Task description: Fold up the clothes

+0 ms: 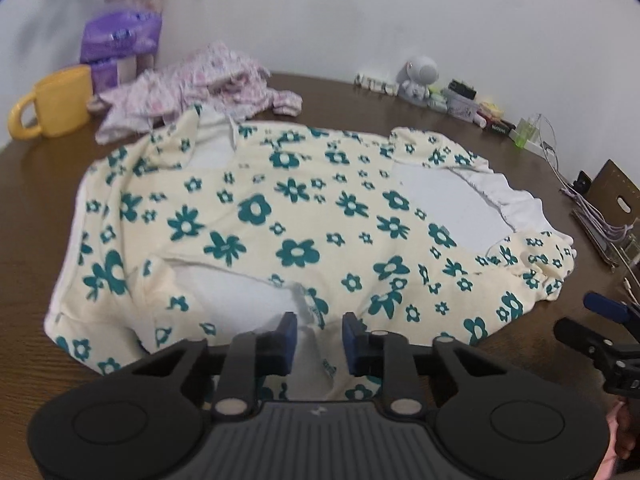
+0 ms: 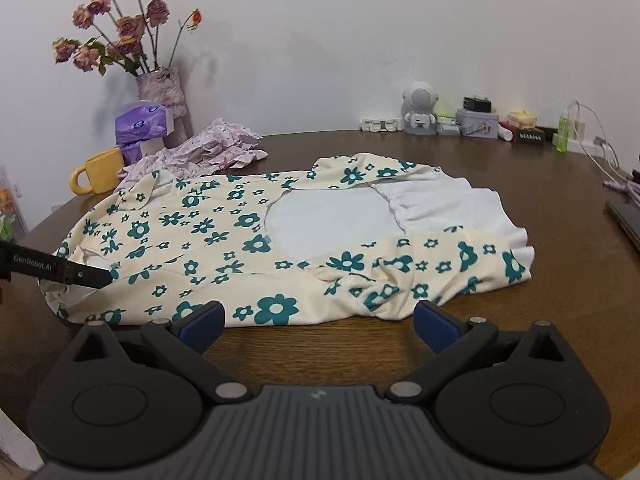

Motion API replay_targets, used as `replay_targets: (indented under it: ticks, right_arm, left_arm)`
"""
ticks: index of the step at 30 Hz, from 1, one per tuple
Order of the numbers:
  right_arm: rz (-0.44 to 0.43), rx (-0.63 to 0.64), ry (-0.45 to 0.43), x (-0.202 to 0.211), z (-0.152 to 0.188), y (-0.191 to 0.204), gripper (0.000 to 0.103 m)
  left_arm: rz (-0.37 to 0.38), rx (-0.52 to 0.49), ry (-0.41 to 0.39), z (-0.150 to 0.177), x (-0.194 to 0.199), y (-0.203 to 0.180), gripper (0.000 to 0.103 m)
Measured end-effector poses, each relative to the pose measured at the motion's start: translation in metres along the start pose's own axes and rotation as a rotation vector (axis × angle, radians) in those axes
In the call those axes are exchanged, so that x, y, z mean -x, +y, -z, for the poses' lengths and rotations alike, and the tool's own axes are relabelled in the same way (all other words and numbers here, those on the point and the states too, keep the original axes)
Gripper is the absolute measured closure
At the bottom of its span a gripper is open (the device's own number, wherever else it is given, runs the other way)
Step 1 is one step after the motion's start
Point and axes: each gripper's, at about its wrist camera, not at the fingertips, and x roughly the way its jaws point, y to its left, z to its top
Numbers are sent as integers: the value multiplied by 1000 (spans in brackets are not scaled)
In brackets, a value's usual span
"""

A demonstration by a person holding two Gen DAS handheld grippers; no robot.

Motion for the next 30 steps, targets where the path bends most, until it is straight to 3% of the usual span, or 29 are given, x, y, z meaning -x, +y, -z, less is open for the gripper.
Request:
replay_targets:
  ticks: [4,13,17,20,22,25,28,29,30]
  right_arm:
    - [-17,52,-17,-8,-3,6,1]
    - [-32,100,-17,-20,-6,14,1]
    - [-27,87,-1,-23,-4,11,1]
    - [-22,74,2,-23,-2,8,1]
    - [-17,70,0,-21,-1,7,1]
    - [-13,62,0,-20,-2,5,1]
    - [-17,55,5,-21,-3,4,1]
    - [-22,57,6,-21,-2,5,1]
    - [-25,63,4,-21,-2,6,1]
  left_arm:
    - [16,5,26,-3,-3,2,99]
    - [-31,-67,5,-19,-1,2,100]
    - [-40,-78,38,-17,-8,1,99]
    - [-38,-32,43,-16,-4,6,90]
    - [-19,22,-9,-19,6,12,72]
    - [10,46,-97,-24,14,11,70]
    - [29,14,-114,-30,4,2,74]
    - [23,-9,-102,-30,-2,-2,78]
    - [19,-34,-86,-29,-8,-6,89]
